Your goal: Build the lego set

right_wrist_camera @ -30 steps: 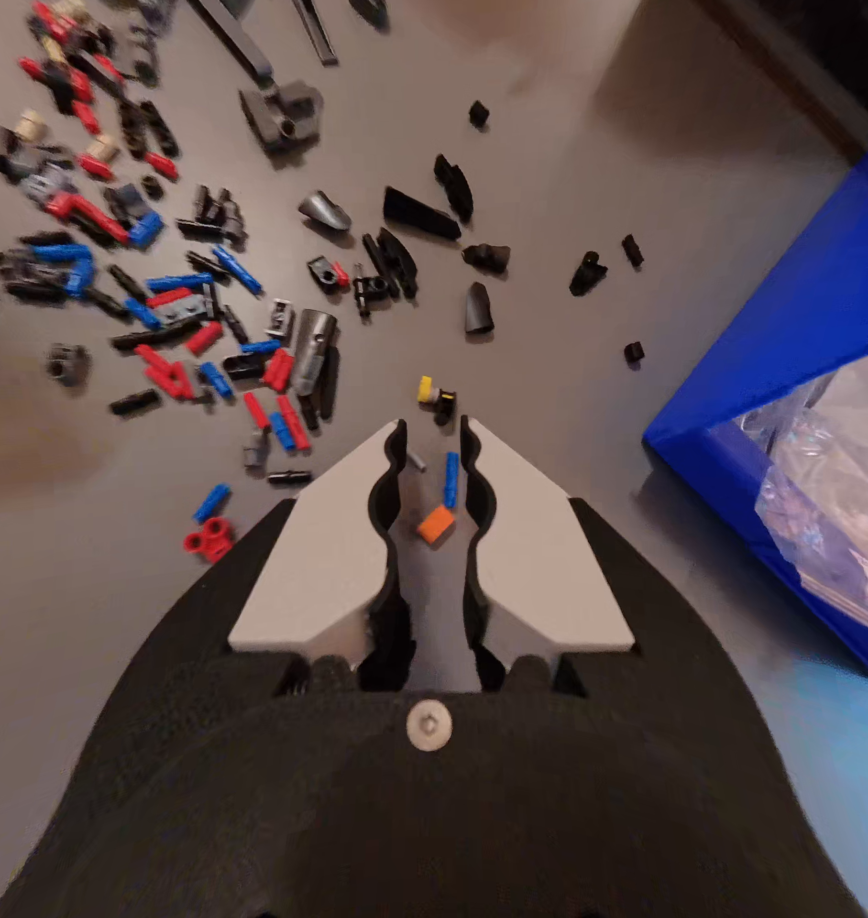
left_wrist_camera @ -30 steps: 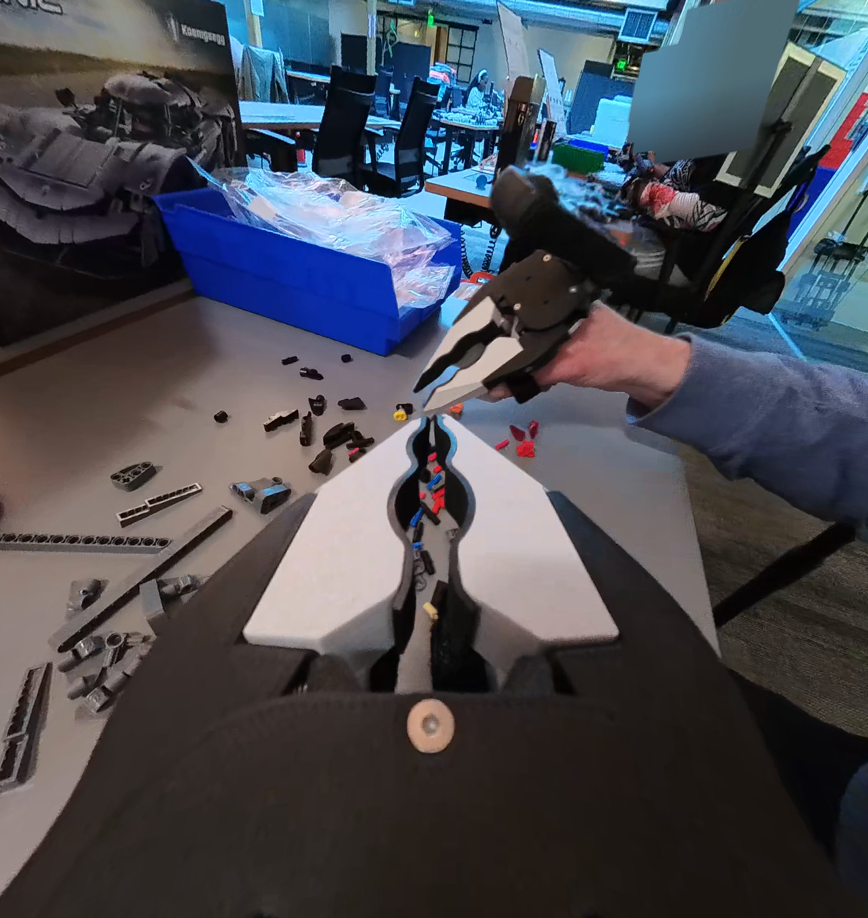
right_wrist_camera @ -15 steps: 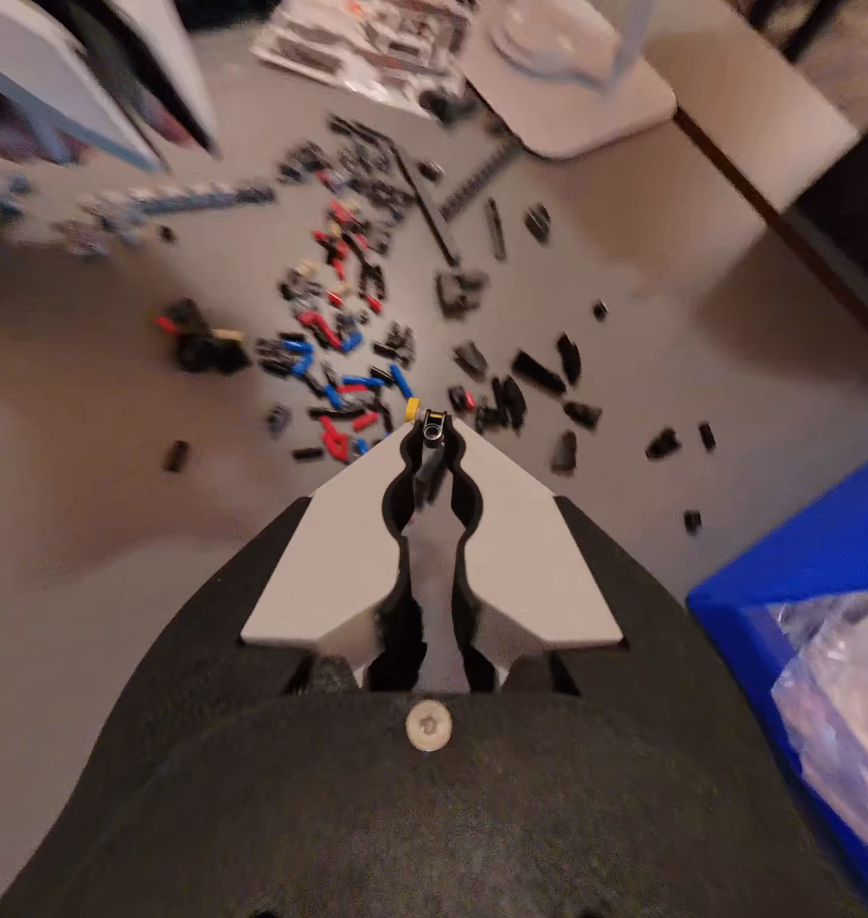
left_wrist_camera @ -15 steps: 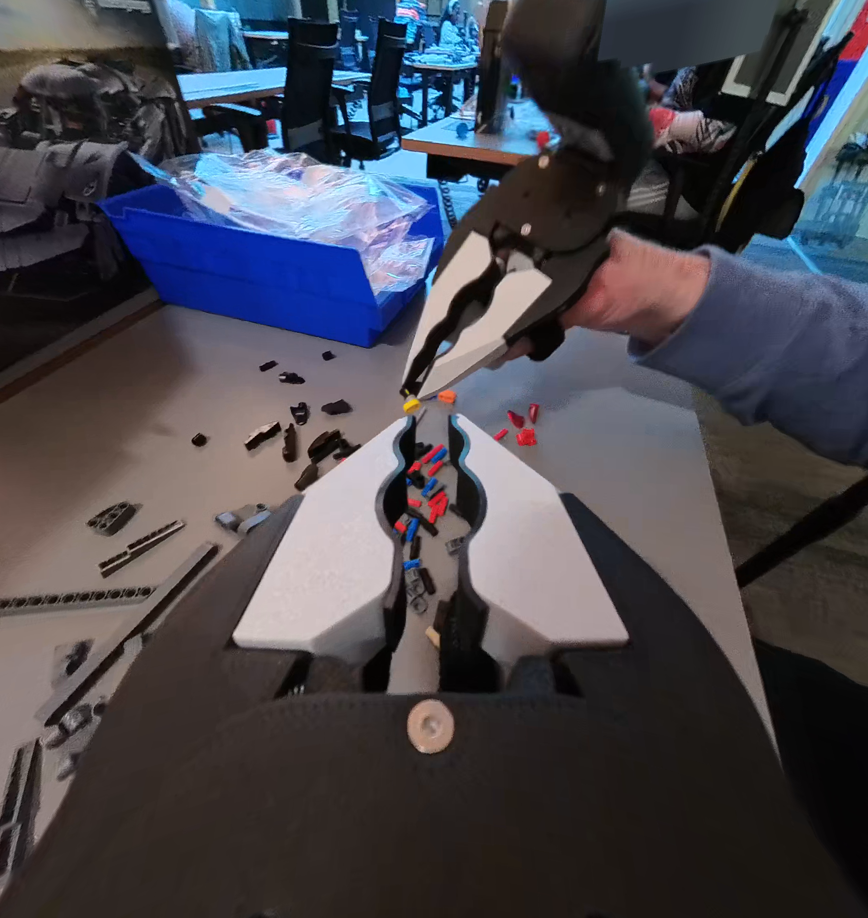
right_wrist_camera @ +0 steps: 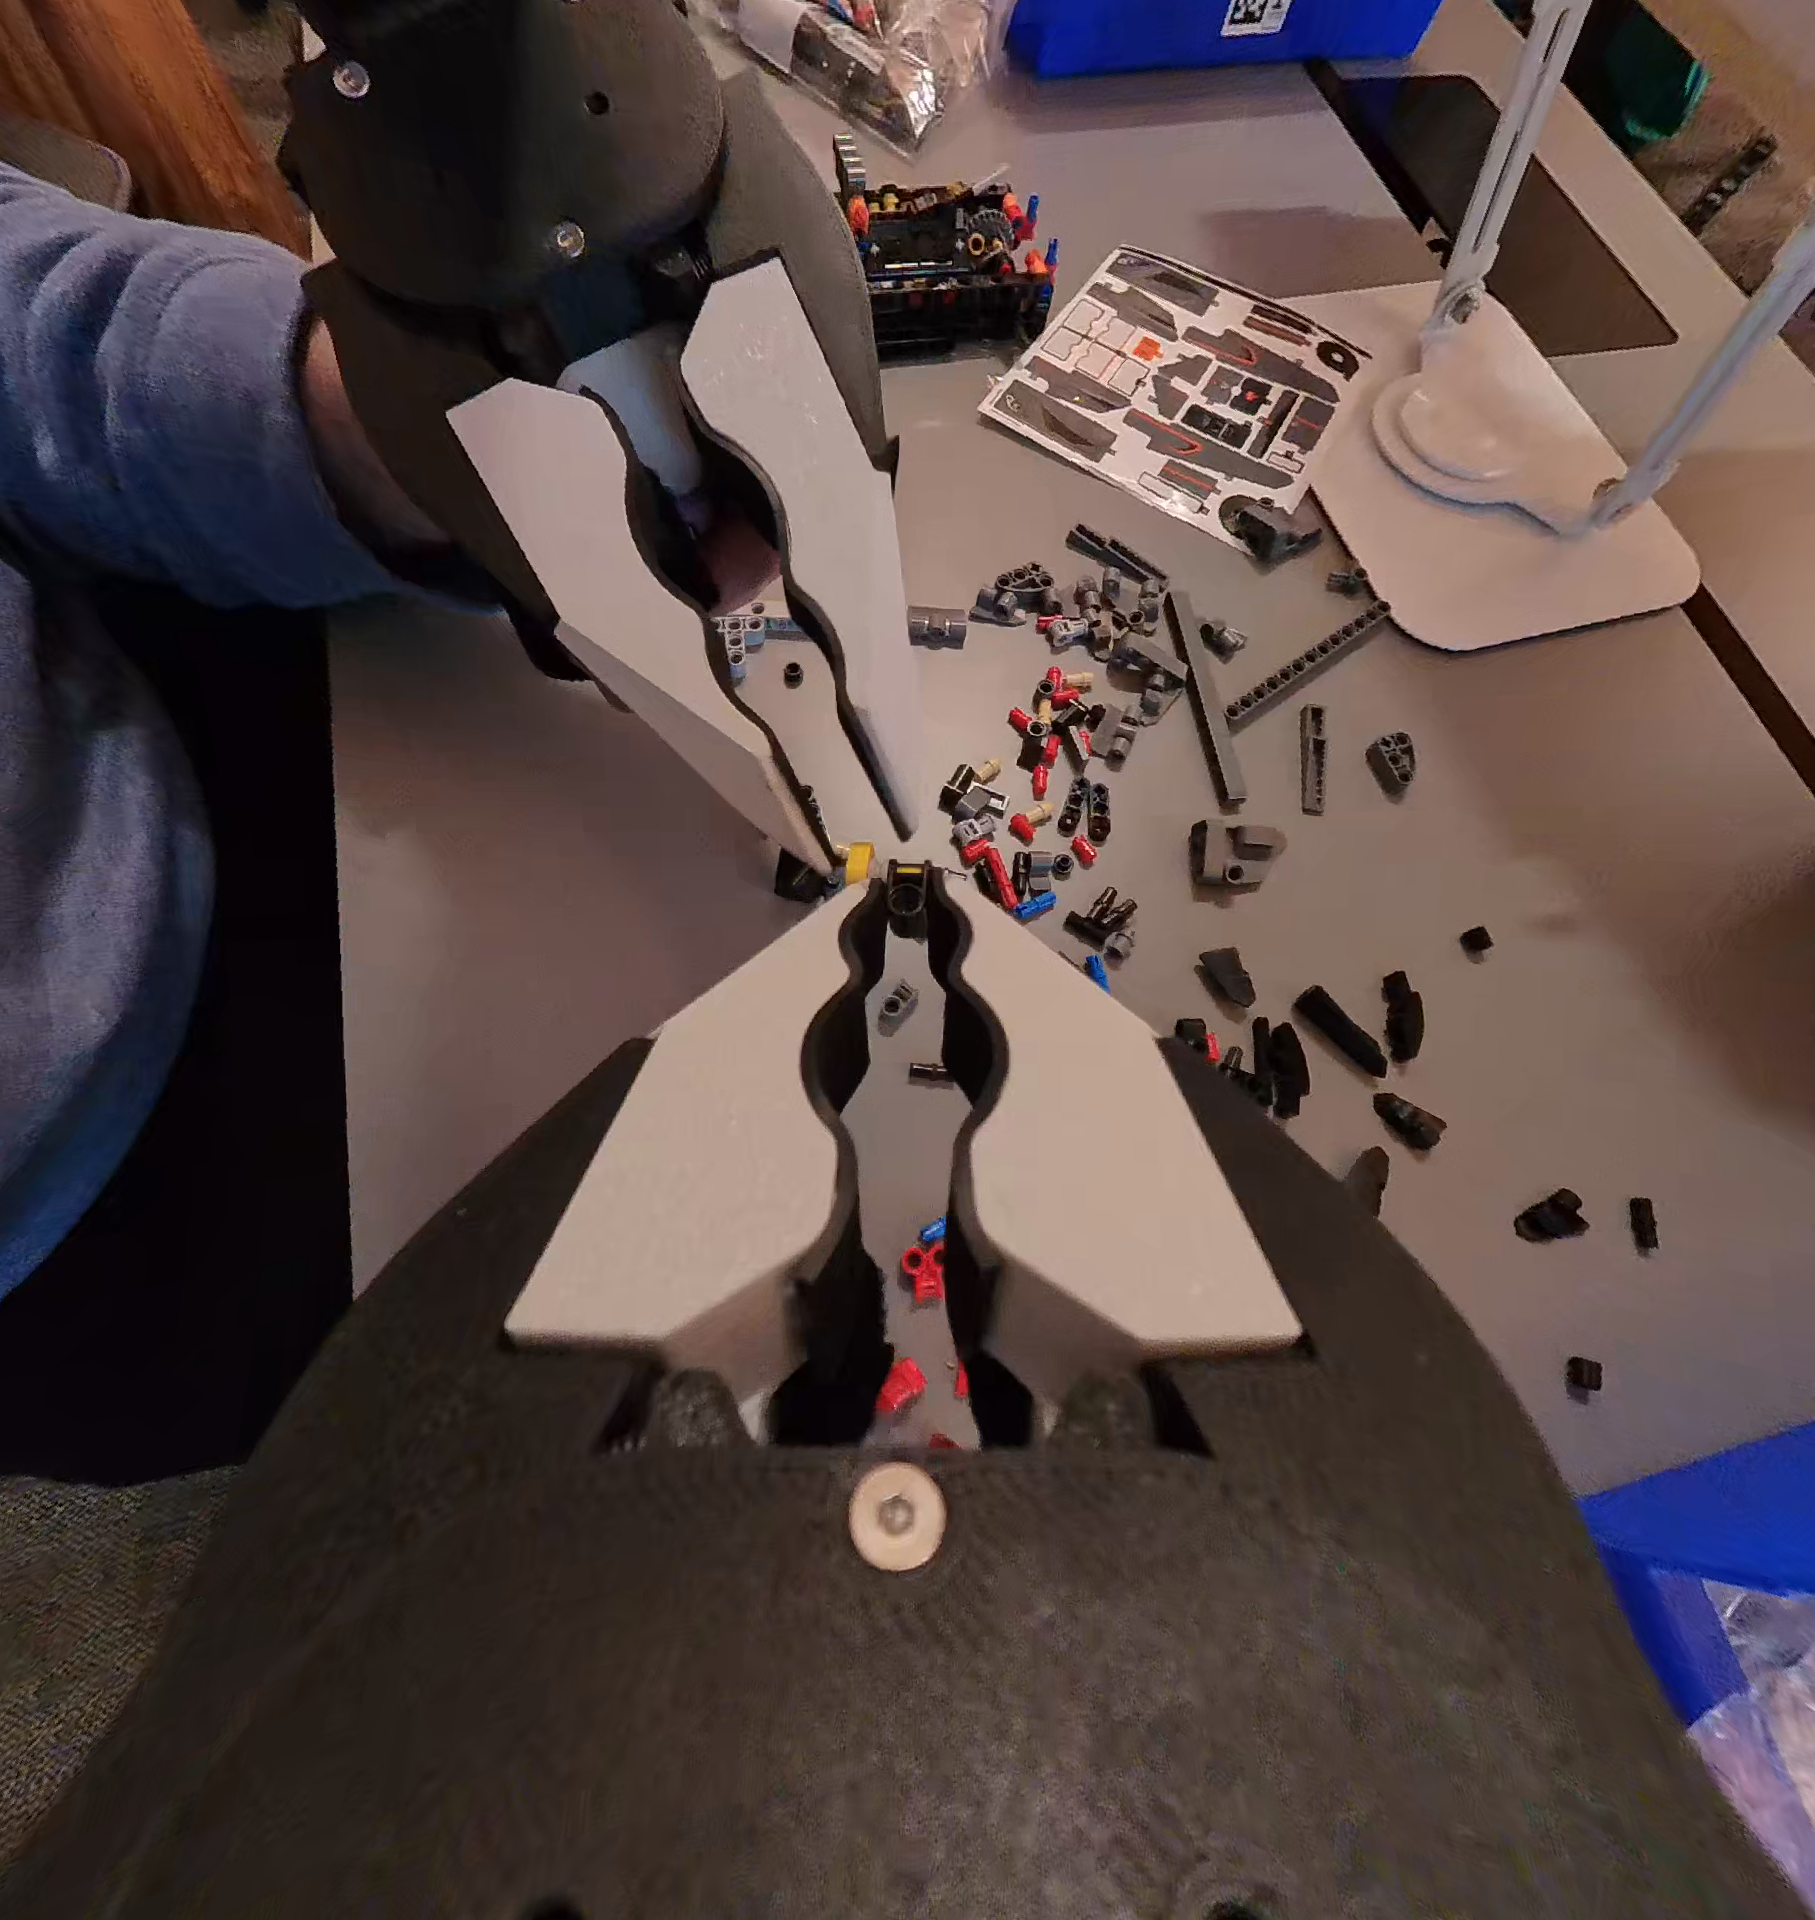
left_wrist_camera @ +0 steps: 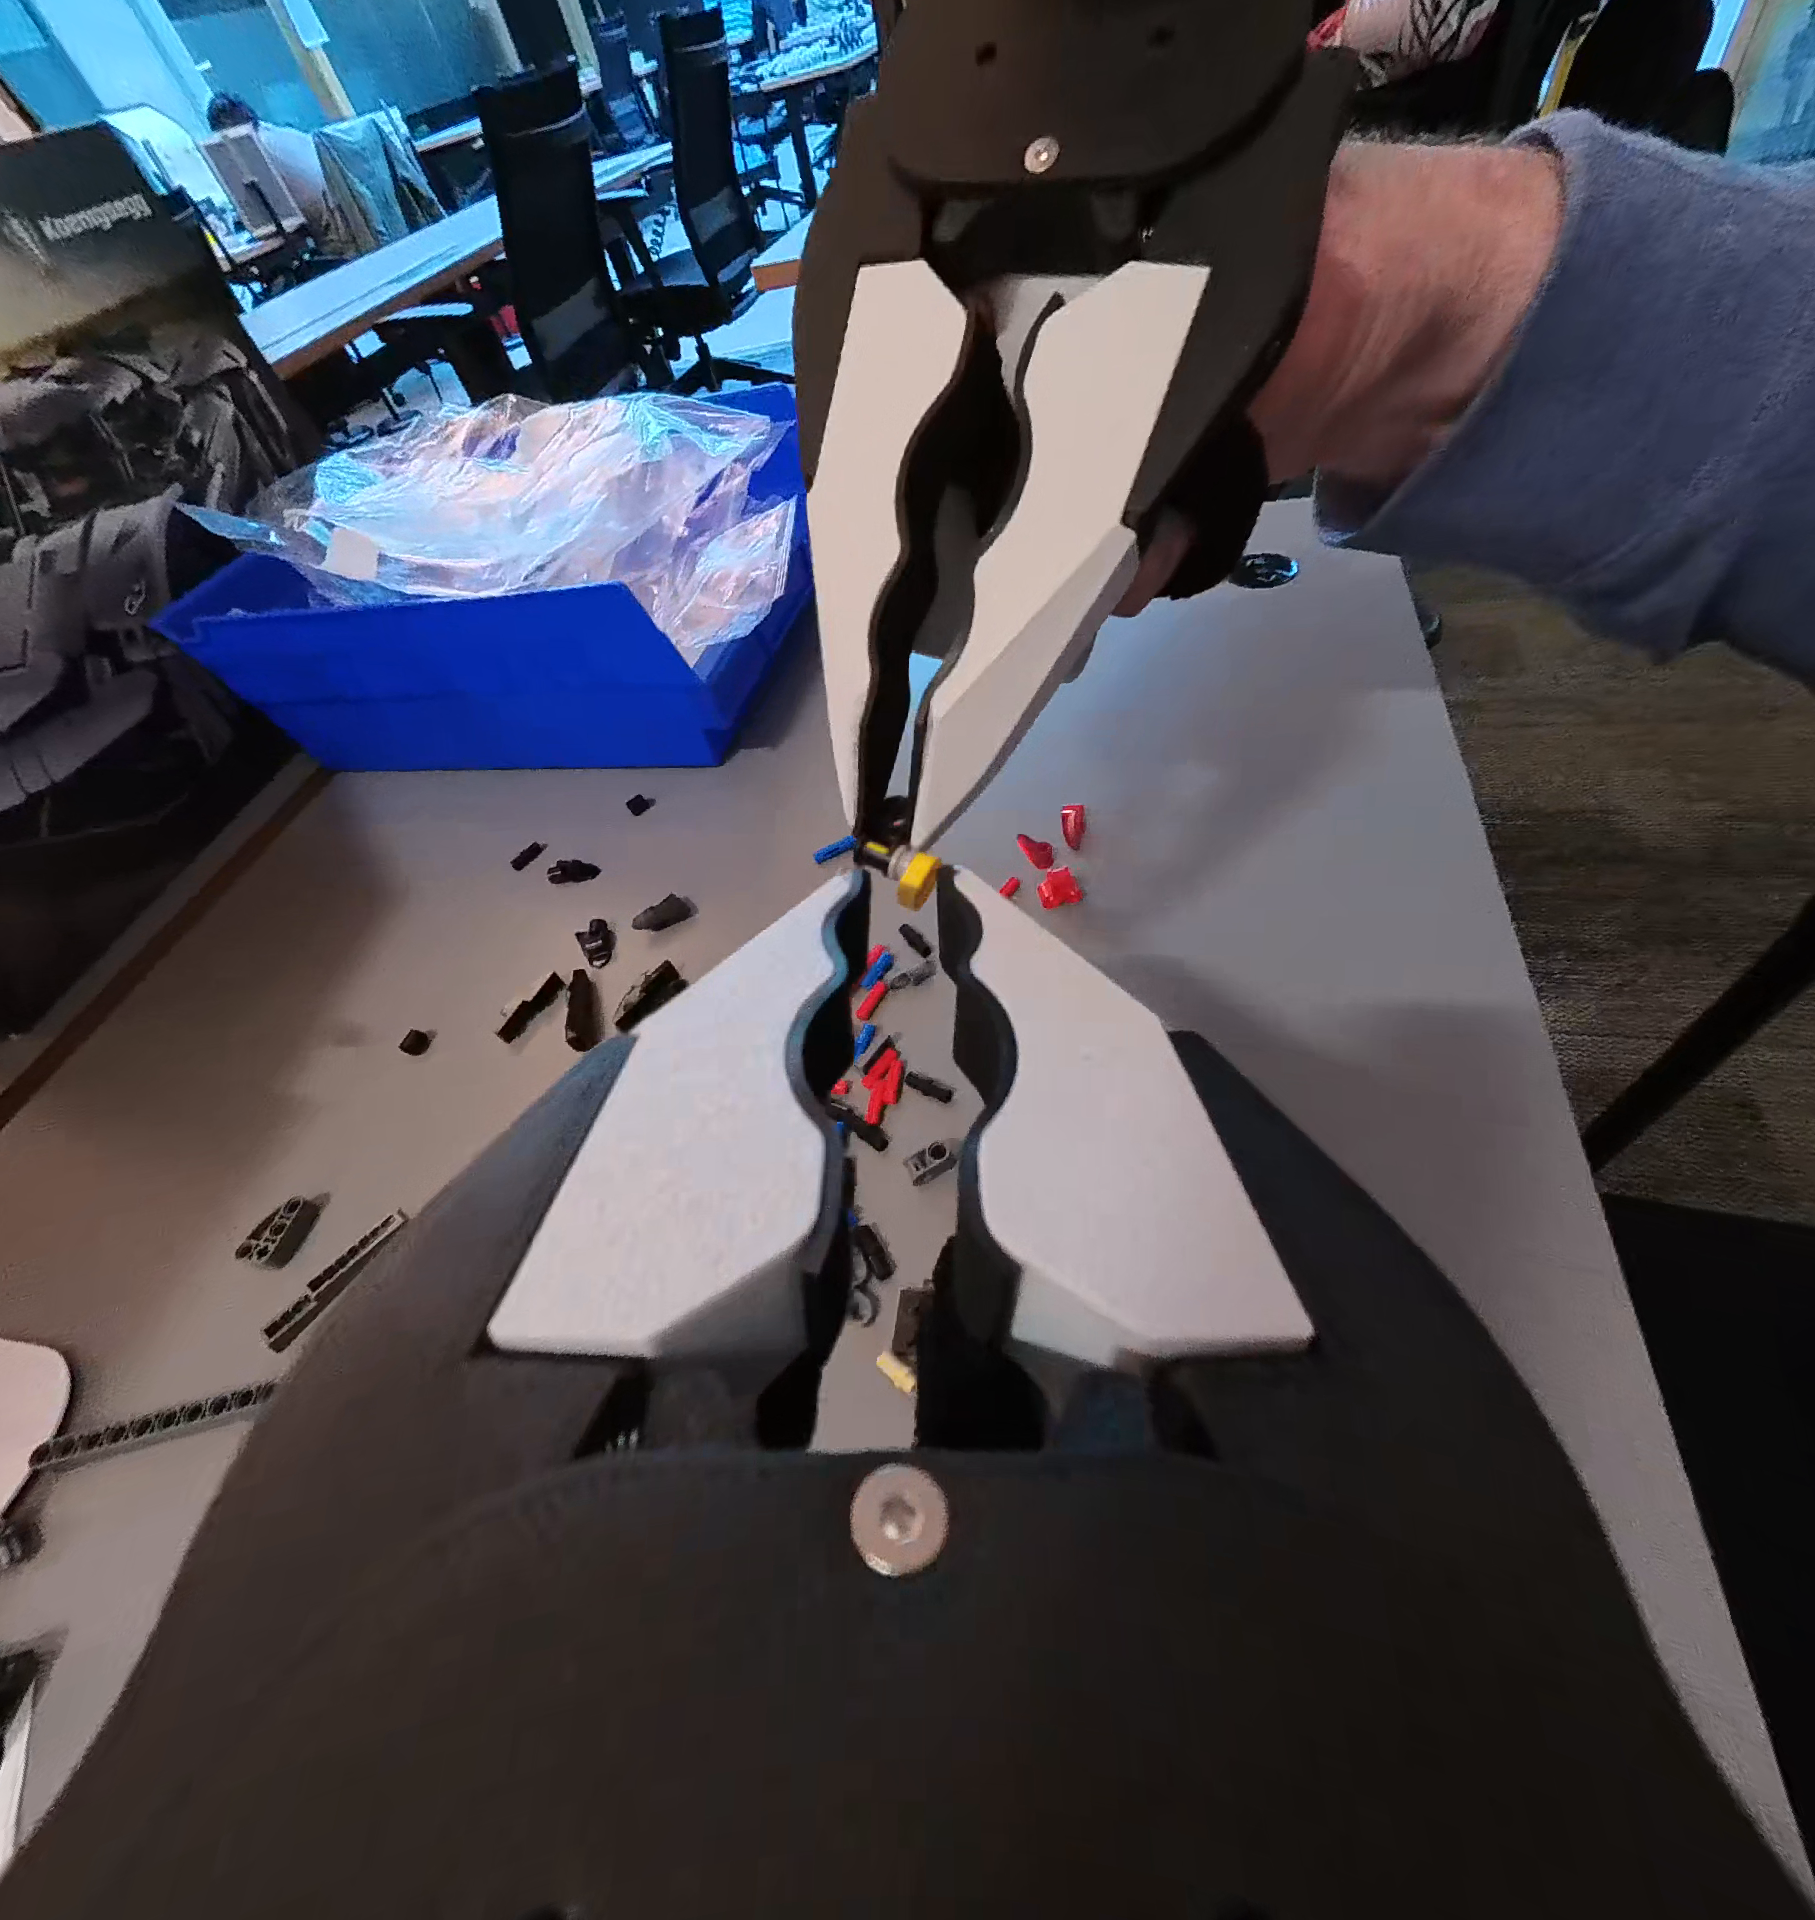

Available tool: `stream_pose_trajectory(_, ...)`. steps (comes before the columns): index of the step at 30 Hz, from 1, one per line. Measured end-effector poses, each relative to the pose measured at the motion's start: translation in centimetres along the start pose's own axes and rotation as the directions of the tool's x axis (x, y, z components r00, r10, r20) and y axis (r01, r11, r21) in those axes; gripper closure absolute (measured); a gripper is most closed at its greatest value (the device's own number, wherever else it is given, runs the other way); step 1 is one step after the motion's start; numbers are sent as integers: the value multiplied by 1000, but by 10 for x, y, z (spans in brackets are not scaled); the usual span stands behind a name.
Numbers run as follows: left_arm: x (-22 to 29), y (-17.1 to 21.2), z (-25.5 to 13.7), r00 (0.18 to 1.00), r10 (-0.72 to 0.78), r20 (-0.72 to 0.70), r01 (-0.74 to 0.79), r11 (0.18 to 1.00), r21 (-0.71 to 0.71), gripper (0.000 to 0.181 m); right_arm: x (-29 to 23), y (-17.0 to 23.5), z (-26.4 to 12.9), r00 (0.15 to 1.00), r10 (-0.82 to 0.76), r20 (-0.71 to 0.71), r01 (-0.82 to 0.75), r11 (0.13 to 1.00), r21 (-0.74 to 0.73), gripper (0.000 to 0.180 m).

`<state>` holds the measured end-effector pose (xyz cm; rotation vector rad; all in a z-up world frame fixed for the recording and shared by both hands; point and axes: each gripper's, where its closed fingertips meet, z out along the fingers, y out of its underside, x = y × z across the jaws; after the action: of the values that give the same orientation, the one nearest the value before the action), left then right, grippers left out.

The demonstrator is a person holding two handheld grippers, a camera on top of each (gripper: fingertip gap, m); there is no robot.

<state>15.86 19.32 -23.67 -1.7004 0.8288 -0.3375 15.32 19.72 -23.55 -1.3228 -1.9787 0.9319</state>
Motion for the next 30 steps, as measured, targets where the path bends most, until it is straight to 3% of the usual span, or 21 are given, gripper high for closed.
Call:
stream_pose_trajectory(9, -3, -1, 1, 999, -1, 38, 1, 1000, 2, 178, 8, -8, -1, 998, 32, -49, -30, 998, 50, 175)
stream_pose_trajectory(12, -11, -5, -1, 994, -86, 65, 84, 996, 26, 178, 25, -9, -13, 971, 39, -238, -30, 999, 39, 148)
stream_pose_trajectory(15, -16, -10, -1, 985, -151, 85, 146, 987, 65, 179, 19, -12, -17, 933, 45, -357, -32, 999, 44, 156)
stream_pose_trajectory(17, -20, -11, -1, 983, -111, 144, 104, 993, 53, 179, 14, -12, -16, 918, 127, -376, -101, 991, 88, 165)
stream_pose_trajectory(19, -19, -14, 0, 980, -41, 195, 35, 999, 35, 179, 15, -15, -19, 896, 257, -361, -200, 961, 189, 166)
stream_pose_trajectory(23, -15, -25, -3, 946, 114, 303, -120, 993, 1, 179, 15, -22, -28, 867, 466, -175, -380, 847, 372, 163)
stream_pose_trajectory(30, -2, -41, -3, 906, 236, 351, -255, 967, 7, 179, 1, -34, -28, 819, 555, 146, -552, 695, 461, 168)
